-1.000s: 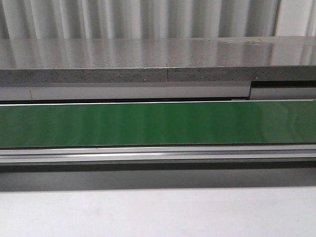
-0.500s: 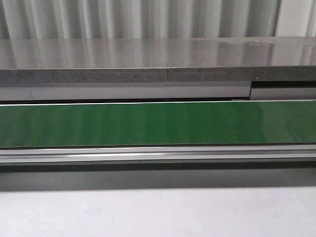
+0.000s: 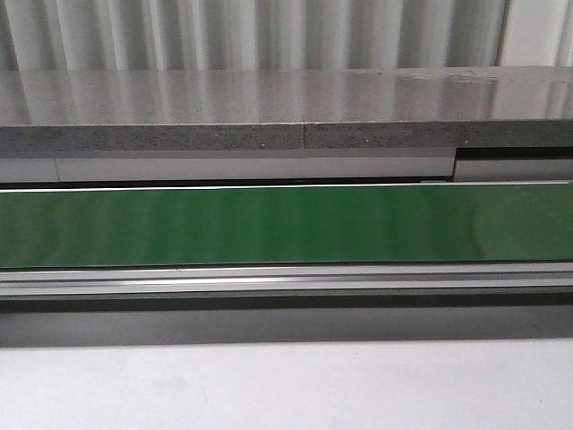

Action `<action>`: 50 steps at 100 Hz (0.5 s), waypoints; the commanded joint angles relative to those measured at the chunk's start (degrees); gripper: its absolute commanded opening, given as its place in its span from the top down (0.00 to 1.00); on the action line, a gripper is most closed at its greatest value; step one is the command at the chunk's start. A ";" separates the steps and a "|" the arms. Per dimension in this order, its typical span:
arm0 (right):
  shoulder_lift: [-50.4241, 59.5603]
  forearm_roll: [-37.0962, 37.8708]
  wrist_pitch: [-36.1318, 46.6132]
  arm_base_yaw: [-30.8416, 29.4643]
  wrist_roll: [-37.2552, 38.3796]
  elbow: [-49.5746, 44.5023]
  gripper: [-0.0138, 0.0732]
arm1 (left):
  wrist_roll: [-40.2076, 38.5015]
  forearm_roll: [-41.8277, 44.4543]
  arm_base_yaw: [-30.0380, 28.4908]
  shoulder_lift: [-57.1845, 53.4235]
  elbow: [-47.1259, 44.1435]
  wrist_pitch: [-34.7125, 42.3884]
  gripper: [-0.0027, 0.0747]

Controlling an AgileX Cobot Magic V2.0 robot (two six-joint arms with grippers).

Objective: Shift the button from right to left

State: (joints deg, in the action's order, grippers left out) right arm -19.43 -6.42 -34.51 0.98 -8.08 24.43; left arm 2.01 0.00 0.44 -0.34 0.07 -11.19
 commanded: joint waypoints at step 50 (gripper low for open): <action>7.93 11.37 36.62 -4.73 16.76 -17.17 0.92 | -0.55 -0.54 -0.01 -1.89 -1.35 4.35 0.99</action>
State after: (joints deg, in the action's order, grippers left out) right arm -13.01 3.89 -3.17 -3.33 8.20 8.16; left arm 2.01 0.00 0.44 -0.34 0.07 -11.19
